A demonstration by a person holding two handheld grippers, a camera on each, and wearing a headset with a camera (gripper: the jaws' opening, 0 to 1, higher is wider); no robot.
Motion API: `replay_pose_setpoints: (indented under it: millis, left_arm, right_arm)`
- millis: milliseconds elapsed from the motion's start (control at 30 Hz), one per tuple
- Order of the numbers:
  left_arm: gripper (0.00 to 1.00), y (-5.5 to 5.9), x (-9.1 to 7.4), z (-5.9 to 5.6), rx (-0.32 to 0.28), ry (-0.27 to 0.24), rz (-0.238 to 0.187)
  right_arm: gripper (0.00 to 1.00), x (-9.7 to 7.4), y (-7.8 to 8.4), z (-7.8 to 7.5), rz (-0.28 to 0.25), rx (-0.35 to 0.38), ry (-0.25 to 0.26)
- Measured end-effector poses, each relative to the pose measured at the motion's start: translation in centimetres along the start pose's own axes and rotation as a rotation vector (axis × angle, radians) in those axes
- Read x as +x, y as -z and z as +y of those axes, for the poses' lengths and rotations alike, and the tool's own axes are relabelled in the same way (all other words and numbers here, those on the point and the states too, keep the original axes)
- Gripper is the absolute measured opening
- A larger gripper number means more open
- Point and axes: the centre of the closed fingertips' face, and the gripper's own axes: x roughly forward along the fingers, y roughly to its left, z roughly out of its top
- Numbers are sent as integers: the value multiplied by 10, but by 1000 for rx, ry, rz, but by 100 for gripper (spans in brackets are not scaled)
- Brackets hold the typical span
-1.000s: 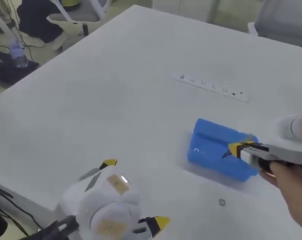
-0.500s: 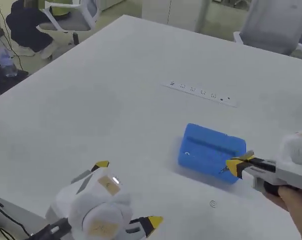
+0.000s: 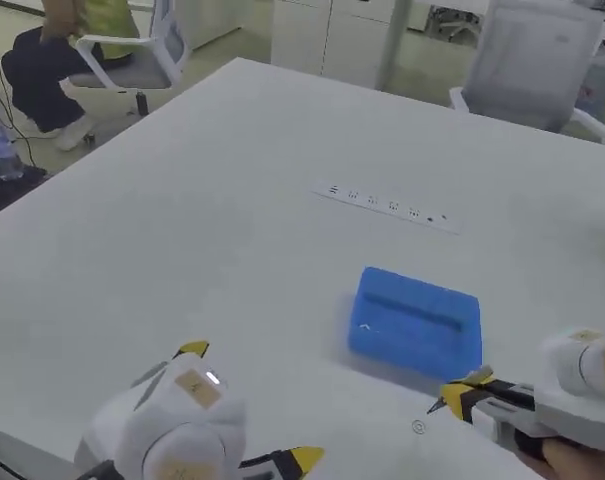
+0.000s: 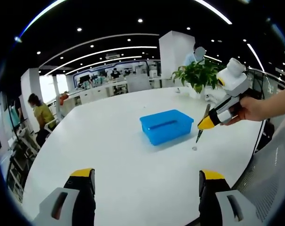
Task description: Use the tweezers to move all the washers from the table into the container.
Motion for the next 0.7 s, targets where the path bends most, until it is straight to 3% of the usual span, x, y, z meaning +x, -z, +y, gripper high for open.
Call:
replay_pose_setpoints:
  millis: [400, 700]
  left_arm:
    - [93, 0, 1, 1, 0, -6, -3]
    - [93, 0, 0, 1, 1, -7, -4]
  right_arm:
    - [4, 11, 12, -4, 26, 46, 0]
    - [4, 11, 9, -3, 17, 49, 13]
